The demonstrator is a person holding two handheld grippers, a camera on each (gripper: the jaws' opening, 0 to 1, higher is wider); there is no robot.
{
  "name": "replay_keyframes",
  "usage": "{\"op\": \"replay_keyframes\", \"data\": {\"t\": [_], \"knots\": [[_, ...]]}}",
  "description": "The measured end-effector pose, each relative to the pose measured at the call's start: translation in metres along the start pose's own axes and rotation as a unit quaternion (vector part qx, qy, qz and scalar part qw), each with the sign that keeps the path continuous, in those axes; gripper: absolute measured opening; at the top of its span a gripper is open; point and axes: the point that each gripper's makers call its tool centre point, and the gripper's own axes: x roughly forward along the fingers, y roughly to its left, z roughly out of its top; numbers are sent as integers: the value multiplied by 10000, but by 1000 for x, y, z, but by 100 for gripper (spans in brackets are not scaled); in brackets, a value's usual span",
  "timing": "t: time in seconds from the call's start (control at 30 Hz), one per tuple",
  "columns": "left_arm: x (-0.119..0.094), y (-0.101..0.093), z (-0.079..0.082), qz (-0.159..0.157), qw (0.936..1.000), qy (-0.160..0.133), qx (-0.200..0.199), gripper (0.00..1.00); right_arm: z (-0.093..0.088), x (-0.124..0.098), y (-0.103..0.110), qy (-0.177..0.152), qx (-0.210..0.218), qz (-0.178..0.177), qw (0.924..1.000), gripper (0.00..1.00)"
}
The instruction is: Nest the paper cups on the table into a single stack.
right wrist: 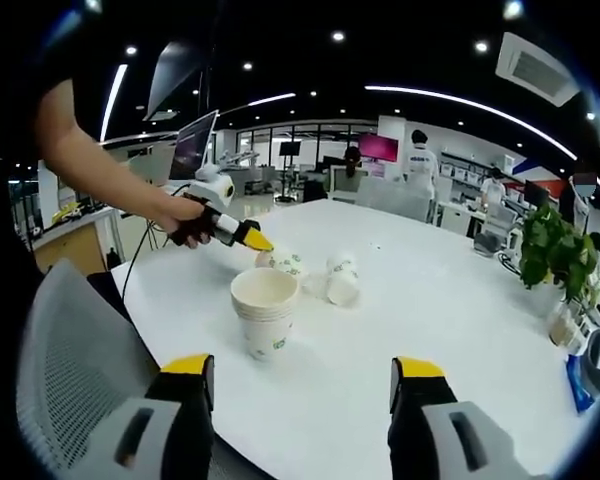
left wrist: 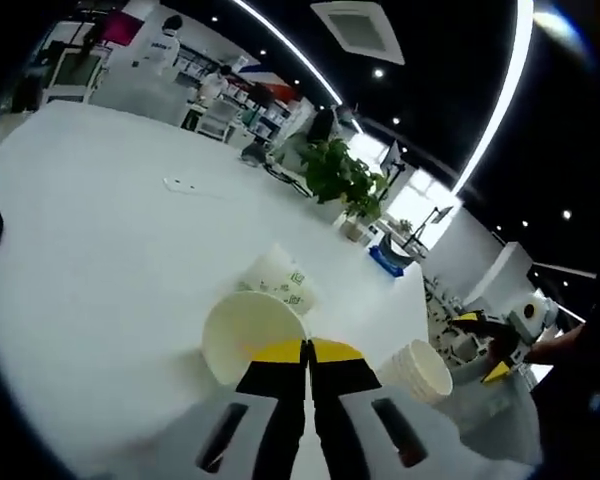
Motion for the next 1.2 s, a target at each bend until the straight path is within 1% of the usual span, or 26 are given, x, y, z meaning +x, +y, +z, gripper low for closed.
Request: {"op": "replay_keyframes", "data": {"t": [0.13,0.27,0.4,0.47,0.63,0.8,0.83,0.97,1.1,1.2], "knots": [[-6,-5,6,1,9999,-56,105,0,1,-1,0,-27,0,-6,10000,73],[-12,-12,12,29,9995,-49,310,0,3,-1,-1,-67,14,-31,10000,73],[-17,-15,15,87,9986,18,512,0,4,-2,-1,-101,20,-19,9999,73],[-21,-20,16,99,9977,88,664,0,4,-2,-1,-111,26,0,9999,74],[-29,-36,21,53,9962,187,854,0,4,-2,0,-126,41,54,9999,75],[-39,-50,26,20,9921,362,1202,0,4,-2,0,-155,46,85,9998,76],[-40,-55,26,1,9910,408,1273,0,4,-2,0,-155,49,85,9998,76],[-44,-65,30,-54,9858,550,1586,0,5,-3,0,-194,45,84,9998,77],[-46,-76,36,-153,9831,575,1732,0,6,-3,0,-231,54,84,9997,79],[-47,-87,35,-240,9788,770,1885,0,7,-4,-1,-241,60,75,9997,80]]}}
